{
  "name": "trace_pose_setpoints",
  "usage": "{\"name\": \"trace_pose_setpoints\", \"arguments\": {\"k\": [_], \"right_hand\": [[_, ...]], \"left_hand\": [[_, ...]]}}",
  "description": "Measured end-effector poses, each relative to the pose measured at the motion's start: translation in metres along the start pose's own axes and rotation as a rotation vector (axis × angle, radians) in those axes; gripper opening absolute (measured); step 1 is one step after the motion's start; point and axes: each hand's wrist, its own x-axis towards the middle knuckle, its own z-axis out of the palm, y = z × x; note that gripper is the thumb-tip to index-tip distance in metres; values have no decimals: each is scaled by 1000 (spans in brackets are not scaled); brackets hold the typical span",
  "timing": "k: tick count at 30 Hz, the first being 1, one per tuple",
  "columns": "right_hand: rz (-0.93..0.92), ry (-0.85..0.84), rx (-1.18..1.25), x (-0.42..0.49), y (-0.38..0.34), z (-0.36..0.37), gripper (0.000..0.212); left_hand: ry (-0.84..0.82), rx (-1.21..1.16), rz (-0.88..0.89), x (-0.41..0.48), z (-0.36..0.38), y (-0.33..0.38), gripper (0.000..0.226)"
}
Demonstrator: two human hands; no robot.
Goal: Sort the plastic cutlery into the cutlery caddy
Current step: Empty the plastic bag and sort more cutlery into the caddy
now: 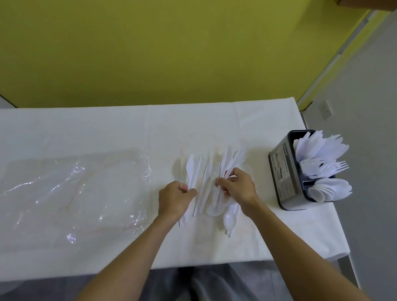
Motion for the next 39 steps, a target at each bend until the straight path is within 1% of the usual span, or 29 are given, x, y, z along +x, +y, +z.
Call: {"name": "trace_pose_setpoints", "arguments": {"k": [1, 4, 7, 8, 10, 14, 16, 19, 21, 22, 24, 26, 27, 29, 31, 34, 36, 39], "right_hand": [[-17, -14, 21, -1, 0, 0, 16], [-59, -38, 74, -9, -5, -4, 17], [-96, -53, 110, -19, -14, -15, 9], [-126, -59, 110, -24, -18, -21, 5], [-204, -50, 102, -36, -31, -39, 11], [-337, 51, 153, -53, -62, -91, 17], [-340, 129, 233, -55, -73, -119, 10], [-222, 307, 326, -48, -80, -164, 9], [-133, 435, 358, -39, -74, -188, 11], [-115, 506, 370, -34, -71, -197, 12], [-120, 637, 332, -28, -68, -205, 16], [-165, 708, 189, -30, -69, -207, 21], [-207, 713, 98, -32, -71, -205, 23], [-305, 690, -65, -32, -69, -201, 20], [-359, 660, -201, -30, -65, -196, 20], [-347, 640, -459, -22, -60, -194, 26], [-385, 586, -480, -19, -60, -198, 23], [-521, 466, -481, -17, -56, -202, 30]], "left_hand": [[-21, -47, -17, 0, -4, 0, 17], [-100, -184, -1, -2, -15, 0, 23], [-192, -300, 36, -2, -22, 5, 27], [-218, -332, 56, -2, -24, 9, 26], [-267, -382, 103, -2, -25, 26, 18], [-347, -490, 189, -4, -16, 78, 10], [-375, -559, 218, -8, -7, 105, 9], [-446, -640, 261, -19, 12, 145, 11], [-480, -653, 283, -26, 31, 167, 10], [-475, -652, 292, -29, 41, 176, 9], [-407, -649, 296, -33, 63, 190, 7], [-283, -615, 291, -36, 84, 200, 7], [-222, -598, 289, -37, 92, 203, 6], [-152, -561, 308, -38, 106, 208, 7], [-126, -501, 357, -40, 113, 210, 10], [-74, -288, 560, -41, 119, 206, 15], [-33, -147, 677, -39, 125, 202, 19], [8, -74, 755, -37, 133, 200, 20]]}}
